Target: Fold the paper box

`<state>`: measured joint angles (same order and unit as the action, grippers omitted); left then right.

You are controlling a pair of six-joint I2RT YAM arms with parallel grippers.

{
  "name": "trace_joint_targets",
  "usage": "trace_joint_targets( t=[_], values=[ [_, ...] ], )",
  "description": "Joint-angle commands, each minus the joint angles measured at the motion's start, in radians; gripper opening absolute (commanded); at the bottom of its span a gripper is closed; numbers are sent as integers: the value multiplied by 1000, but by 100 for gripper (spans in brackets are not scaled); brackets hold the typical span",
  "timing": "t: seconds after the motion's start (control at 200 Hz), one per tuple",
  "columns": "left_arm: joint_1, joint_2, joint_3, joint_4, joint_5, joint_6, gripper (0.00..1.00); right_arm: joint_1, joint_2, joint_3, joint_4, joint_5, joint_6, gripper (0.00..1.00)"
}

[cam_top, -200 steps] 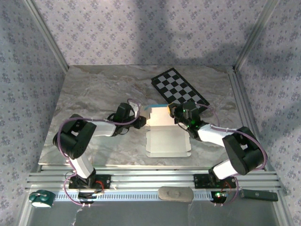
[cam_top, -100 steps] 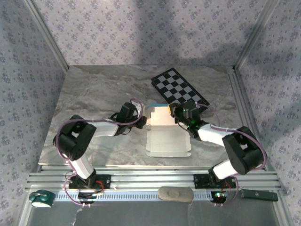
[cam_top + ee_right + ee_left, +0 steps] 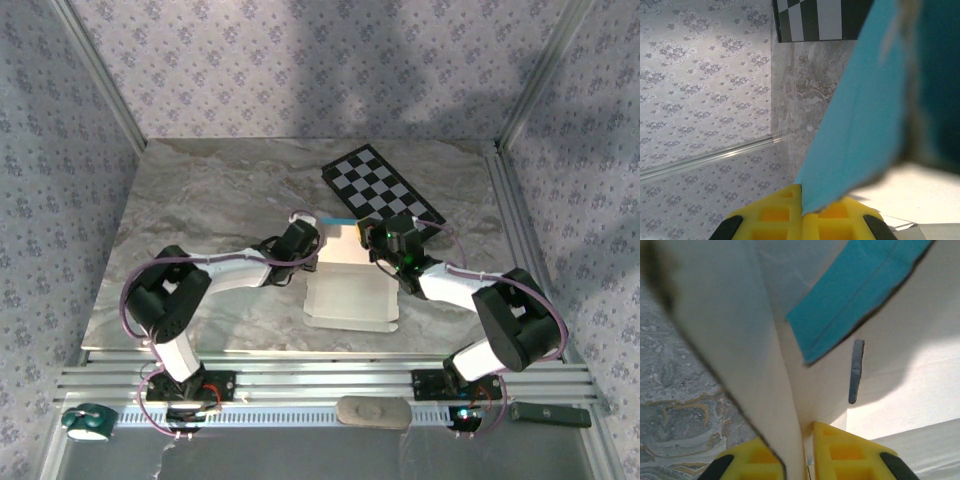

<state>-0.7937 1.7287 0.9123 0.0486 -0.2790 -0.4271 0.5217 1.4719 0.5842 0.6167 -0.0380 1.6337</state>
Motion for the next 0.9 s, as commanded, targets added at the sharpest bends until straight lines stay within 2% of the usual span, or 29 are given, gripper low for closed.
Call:
trace_joint_targets(
  t=[0.0,0.14,0.25,0.485,0.745,0.85,0.895],
  values=[
    [-6,18,22,-89,-102,-28,15,12,4,19,-17,-10,-1,0],
    [-6,8,25,-106,-121,-24,15,12,0,16,-17,-10,-3,0],
    [-6,12,28,-99,-106,-26,0,14,0,17,-16,-8,-3,0],
    [-20,3,23,-57,-63,-28,0,18,0,14,-17,-2,-4,0],
    [-44,-9,25,-59,-74,-57,0,23,4,17,-21,1,-2,0],
    [-45,-21,18,-49,-38,-54,0,21,8,19,-21,-2,2,0],
    [-36,-31,11,-49,-15,-46,15,20,6,20,-21,-2,3,0]
  ],
)
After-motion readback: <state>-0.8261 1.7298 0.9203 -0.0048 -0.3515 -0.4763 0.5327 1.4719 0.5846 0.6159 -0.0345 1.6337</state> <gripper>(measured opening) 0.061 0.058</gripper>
